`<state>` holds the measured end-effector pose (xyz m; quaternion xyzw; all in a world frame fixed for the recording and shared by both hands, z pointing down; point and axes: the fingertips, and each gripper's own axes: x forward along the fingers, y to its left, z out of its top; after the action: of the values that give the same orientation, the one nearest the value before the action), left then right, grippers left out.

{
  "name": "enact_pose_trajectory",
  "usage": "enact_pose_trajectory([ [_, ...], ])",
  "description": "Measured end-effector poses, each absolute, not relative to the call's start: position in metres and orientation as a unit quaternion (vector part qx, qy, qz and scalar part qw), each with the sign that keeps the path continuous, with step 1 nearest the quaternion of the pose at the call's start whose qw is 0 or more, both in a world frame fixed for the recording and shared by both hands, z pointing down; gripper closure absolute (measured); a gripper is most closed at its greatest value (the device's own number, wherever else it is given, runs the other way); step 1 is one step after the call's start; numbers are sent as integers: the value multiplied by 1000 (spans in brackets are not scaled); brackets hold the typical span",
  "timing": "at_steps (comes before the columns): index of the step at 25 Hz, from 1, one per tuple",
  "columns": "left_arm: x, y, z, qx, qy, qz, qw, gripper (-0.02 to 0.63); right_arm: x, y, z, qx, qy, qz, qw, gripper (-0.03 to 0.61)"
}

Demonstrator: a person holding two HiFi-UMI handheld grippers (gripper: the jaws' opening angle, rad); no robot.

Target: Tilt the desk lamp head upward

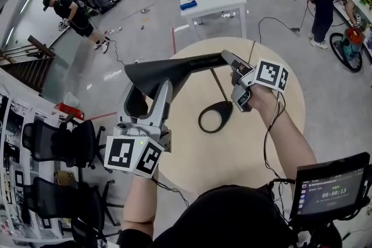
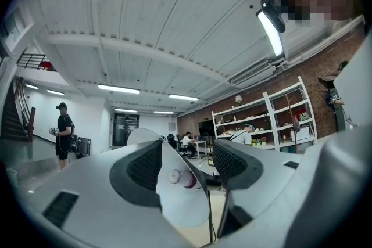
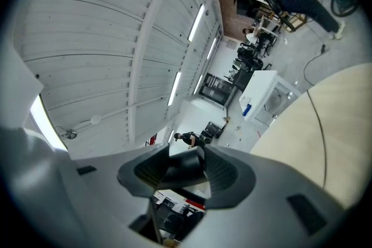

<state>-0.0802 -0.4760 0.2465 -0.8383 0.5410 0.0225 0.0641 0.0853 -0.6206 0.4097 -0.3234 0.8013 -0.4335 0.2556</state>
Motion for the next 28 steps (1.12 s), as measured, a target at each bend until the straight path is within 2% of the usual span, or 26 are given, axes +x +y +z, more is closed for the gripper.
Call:
enact_pose_trajectory([
  [28, -68, -484, 233, -842, 533, 11, 85, 330, 86, -618, 418, -303, 777, -469, 292, 387],
])
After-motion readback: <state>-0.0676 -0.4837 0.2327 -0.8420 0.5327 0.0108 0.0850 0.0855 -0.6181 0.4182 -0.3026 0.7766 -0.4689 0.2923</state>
